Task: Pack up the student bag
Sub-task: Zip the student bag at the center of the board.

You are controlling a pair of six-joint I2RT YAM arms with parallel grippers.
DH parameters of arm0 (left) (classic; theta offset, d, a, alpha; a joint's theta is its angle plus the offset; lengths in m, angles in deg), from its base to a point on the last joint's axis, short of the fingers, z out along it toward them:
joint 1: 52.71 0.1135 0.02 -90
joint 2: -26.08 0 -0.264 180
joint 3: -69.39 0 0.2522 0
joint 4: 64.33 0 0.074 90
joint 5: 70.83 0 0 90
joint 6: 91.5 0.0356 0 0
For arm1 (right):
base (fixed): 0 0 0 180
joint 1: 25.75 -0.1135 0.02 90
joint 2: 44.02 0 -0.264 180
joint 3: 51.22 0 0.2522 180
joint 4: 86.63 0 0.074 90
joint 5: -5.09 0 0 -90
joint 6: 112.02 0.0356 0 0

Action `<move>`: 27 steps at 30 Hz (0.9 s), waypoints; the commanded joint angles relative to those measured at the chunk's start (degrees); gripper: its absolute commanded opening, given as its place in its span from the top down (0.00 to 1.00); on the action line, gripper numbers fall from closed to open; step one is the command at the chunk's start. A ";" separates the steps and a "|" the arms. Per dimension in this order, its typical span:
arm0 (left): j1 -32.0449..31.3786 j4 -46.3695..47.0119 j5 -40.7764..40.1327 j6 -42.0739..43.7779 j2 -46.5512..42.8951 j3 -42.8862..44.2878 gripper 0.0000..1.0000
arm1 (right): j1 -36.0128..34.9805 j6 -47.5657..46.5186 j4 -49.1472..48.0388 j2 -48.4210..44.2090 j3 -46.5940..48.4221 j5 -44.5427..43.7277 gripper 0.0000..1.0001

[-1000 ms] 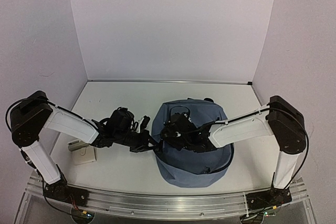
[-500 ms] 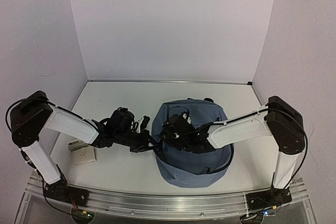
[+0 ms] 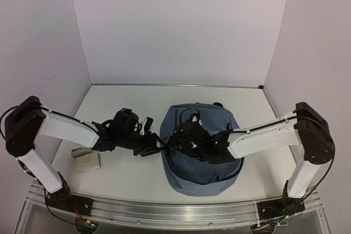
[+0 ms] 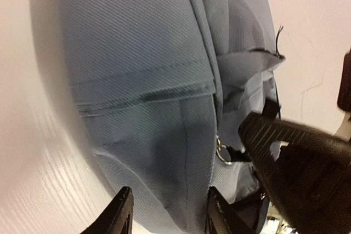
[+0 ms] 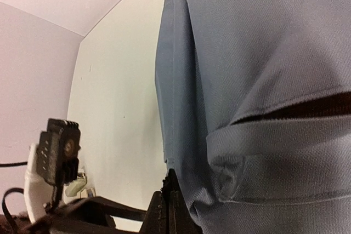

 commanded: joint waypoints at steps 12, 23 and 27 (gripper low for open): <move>6.02 -18.42 -0.53 10.10 7.01 20.37 0.15 | -2.70 -1.49 -10.50 -2.22 -6.38 3.16 1.00; 5.94 -25.95 1.39 13.54 17.87 30.69 0.26 | -3.21 -3.94 -12.99 -4.26 -7.42 3.47 1.00; 5.94 -25.18 2.18 13.17 19.72 31.59 0.62 | -3.41 -5.38 -13.28 -4.66 -7.12 4.76 1.00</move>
